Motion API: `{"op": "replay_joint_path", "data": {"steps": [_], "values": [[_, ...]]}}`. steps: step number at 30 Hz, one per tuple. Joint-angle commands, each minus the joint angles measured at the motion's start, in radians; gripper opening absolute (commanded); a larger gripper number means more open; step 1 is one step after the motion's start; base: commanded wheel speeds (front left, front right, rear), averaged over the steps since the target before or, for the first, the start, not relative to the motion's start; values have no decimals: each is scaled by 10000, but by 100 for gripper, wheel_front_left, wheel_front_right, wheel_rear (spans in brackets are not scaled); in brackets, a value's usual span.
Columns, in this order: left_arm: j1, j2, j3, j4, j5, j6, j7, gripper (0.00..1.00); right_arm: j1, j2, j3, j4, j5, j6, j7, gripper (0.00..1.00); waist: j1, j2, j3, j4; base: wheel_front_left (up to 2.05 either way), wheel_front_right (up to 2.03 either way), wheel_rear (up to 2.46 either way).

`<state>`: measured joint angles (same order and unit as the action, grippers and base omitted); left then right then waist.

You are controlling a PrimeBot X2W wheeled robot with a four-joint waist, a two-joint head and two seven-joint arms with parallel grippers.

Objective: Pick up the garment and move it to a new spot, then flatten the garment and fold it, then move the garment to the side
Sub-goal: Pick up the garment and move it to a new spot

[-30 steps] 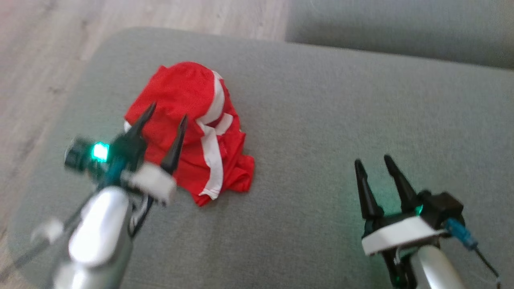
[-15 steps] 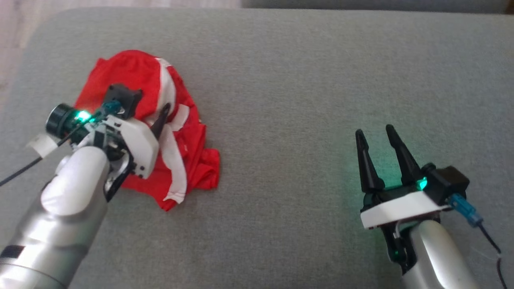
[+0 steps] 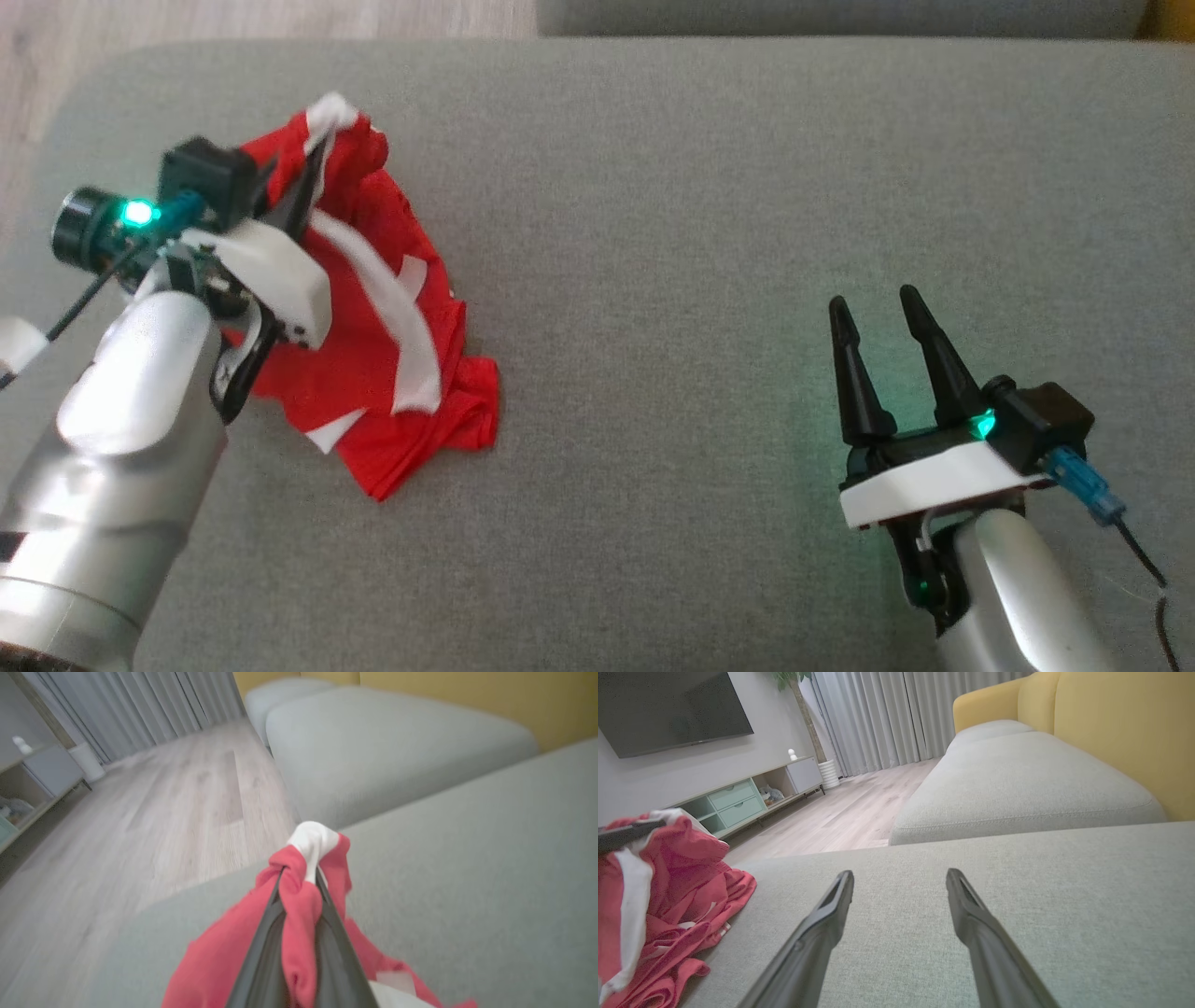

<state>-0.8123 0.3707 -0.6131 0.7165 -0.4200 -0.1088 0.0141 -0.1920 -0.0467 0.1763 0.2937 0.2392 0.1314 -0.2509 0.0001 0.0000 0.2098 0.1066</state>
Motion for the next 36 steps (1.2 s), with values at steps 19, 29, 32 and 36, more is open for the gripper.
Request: {"op": "replay_joint_path", "data": {"steps": [19, 29, 32, 36], "values": [[844, 303, 1610, -5662, -1358, 1315, -1104, 0, 457, -35, -5, -220, 226, -7, -109, 100, -1, 0, -1406, -304, 0, 0, 0], [1369, -482, 1004, -6722, -1797, 1466, -670, 0, 155, -35, 220, -542, 460, -7, -109, 100, -1, 0, -1154, -2020, 0, 0, 0], [1106, -971, 713, -6547, -1829, 1429, -631, 0, 22, -35, 349, -723, 636, -7, -109, 100, -1, 0, -1051, -2724, 0, 0, 0], [461, -1608, 491, -6343, -1802, 1429, -638, 0, -127, -35, 567, -1009, 884, -7, -109, 100, -1, 0, -748, -3459, 0, 0, 0]]}}
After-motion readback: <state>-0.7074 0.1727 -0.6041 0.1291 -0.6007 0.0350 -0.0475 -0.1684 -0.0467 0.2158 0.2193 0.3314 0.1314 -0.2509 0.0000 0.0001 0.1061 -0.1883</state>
